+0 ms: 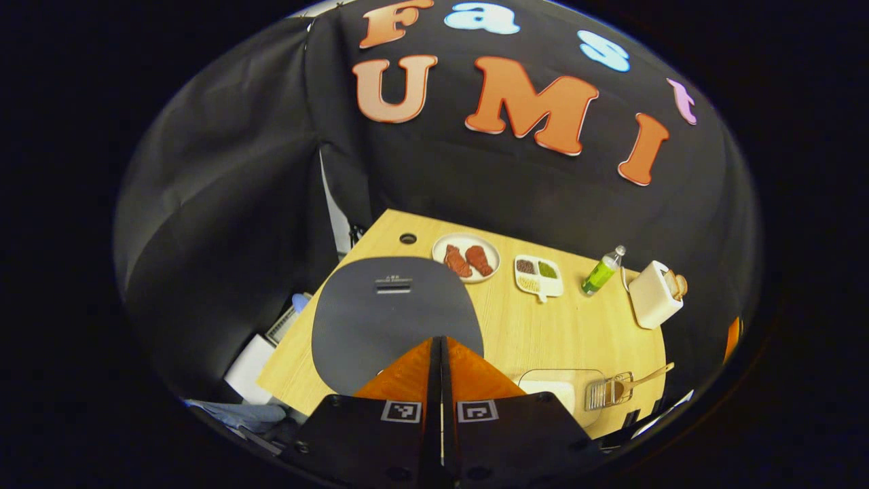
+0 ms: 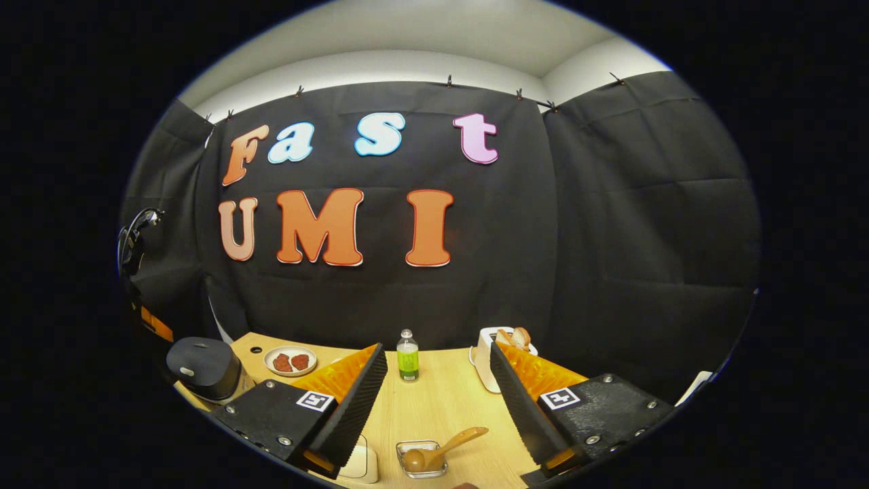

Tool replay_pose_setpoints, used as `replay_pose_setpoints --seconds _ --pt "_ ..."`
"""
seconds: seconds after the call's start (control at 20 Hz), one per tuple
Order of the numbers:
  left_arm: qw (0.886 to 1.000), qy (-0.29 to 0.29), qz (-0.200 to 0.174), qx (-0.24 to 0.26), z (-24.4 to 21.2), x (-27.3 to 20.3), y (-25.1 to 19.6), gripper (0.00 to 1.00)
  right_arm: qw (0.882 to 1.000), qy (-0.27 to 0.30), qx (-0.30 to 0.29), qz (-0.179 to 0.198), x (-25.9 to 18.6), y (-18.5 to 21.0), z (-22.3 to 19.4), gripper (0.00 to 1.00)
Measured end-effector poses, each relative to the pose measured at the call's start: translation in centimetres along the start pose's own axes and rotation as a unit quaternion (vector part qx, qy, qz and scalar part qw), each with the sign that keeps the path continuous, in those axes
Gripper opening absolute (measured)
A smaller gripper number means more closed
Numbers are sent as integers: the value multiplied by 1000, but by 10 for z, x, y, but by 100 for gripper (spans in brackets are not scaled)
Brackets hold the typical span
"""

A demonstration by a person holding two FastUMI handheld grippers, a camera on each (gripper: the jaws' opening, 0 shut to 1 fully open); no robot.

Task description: Close the left gripper, press the button to open the rice cooker; take a wooden spoon from the chopstick holder with the right hand, scoop a spoonful of rice and pour it into the rice cooker, then put the wooden spoon back into the chopstick holder.

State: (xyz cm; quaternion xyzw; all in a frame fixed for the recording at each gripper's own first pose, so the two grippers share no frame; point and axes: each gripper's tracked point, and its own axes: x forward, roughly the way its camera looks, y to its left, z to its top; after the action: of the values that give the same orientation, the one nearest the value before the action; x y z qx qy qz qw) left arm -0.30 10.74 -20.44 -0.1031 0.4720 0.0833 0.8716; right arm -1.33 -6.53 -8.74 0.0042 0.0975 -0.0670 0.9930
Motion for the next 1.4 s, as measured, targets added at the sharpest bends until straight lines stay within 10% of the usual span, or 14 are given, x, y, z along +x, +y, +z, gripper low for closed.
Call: replay_pose_setpoints --seconds 0.7,1.4 --pt "979 180 -3 -96 -62 47 29 5 997 65 3 -39 2 -15 -54 95" --pt "996 75 26 -36 -45 33 26 6 980 177 73 -52 19 -39 -136 95"
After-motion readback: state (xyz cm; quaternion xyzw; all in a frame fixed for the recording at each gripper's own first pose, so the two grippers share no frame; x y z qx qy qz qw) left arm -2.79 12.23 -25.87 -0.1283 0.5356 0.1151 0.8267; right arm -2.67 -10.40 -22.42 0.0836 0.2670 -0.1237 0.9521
